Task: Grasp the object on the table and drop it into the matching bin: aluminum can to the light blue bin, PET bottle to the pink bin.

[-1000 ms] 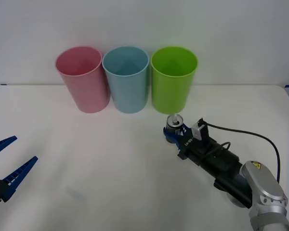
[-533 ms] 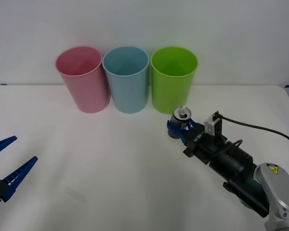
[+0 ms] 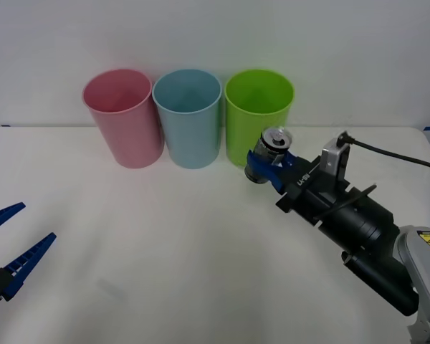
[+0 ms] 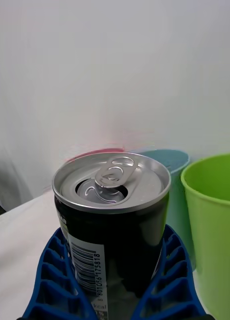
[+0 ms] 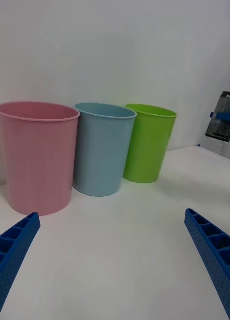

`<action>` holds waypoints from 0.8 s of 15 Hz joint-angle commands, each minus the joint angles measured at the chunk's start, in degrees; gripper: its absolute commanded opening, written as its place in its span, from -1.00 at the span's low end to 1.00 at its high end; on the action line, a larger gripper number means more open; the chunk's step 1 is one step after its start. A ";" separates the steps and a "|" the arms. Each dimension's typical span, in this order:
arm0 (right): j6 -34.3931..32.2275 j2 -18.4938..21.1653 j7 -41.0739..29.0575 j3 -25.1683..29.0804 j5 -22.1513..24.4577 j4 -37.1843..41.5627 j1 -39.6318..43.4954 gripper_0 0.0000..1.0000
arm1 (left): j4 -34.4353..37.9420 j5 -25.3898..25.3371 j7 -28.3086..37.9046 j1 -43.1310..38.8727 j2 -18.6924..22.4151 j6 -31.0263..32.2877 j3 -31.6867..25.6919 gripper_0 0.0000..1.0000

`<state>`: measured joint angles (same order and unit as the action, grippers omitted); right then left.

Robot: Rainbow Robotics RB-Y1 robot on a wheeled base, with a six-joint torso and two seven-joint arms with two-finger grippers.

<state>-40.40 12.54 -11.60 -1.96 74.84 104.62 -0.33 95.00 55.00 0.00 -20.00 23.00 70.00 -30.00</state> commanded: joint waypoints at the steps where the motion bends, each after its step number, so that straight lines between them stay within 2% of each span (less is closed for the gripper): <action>1: 0.50 0.20 -5.45 0.02 1.63 1.73 -1.86 -1.00 | 0.00 0.00 0.00 0.00 0.00 0.00 0.00 1.00; 9: 1.73 -0.24 -18.37 0.29 11.12 -0.47 -12.50 -1.00 | 0.00 0.00 0.00 0.00 0.00 0.00 0.00 1.00; 12: 1.64 -3.84 -18.81 1.52 16.04 -5.56 -18.04 -1.00 | 0.00 0.00 0.00 0.00 0.00 0.00 0.00 1.00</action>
<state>-38.68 9.87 -30.28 -0.86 89.34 100.58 -16.76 94.99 55.00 0.00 -20.00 23.00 70.00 -30.00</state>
